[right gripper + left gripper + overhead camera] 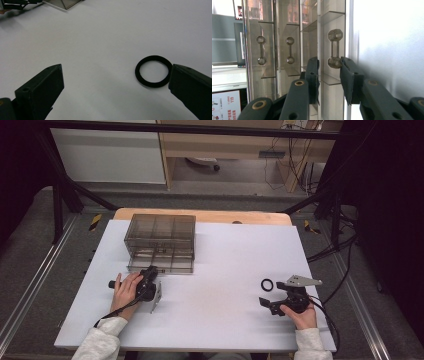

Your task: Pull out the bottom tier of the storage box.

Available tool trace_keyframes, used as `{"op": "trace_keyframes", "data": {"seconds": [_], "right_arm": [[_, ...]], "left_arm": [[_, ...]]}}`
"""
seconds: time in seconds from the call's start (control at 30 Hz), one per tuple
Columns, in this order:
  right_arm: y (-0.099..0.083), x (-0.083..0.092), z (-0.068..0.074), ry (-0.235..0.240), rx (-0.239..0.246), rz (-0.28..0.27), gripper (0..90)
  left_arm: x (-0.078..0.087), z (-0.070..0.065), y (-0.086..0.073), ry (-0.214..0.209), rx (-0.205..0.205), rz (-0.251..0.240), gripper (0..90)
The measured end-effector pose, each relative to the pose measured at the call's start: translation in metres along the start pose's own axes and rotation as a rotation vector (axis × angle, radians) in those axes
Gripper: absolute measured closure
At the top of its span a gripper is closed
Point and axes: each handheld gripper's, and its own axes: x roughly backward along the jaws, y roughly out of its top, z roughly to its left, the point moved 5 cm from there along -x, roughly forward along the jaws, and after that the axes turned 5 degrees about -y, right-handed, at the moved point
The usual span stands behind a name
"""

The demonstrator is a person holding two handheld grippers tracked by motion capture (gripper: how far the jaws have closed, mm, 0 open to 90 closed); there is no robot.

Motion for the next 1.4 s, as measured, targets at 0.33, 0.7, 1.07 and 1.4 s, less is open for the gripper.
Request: {"op": "trace_keyframes", "data": {"seconds": [0.33,0.7,1.07,1.4], "right_arm": [[-0.0001,0.0002,0.0003,0.001,-0.002,0.001,0.5],[-0.0002,-0.0001,0.0003,0.0,-0.001,0.002,0.5],[-0.0004,-0.0007,0.0005,0.001,0.0,0.003,0.5],[-0.0003,-0.0006,0.0003,0.001,0.001,0.003,0.5]], "left_arm": [[0.0019,-0.002,0.0012,-0.001,0.005,-0.007,68.4],[0.0019,-0.003,0.0011,-0.008,0.013,-0.006,68.1],[0.0022,-0.004,0.0018,-0.031,0.036,-0.001,67.3],[0.0037,-0.0004,0.0016,-0.033,0.063,-0.002,59.6]]}}
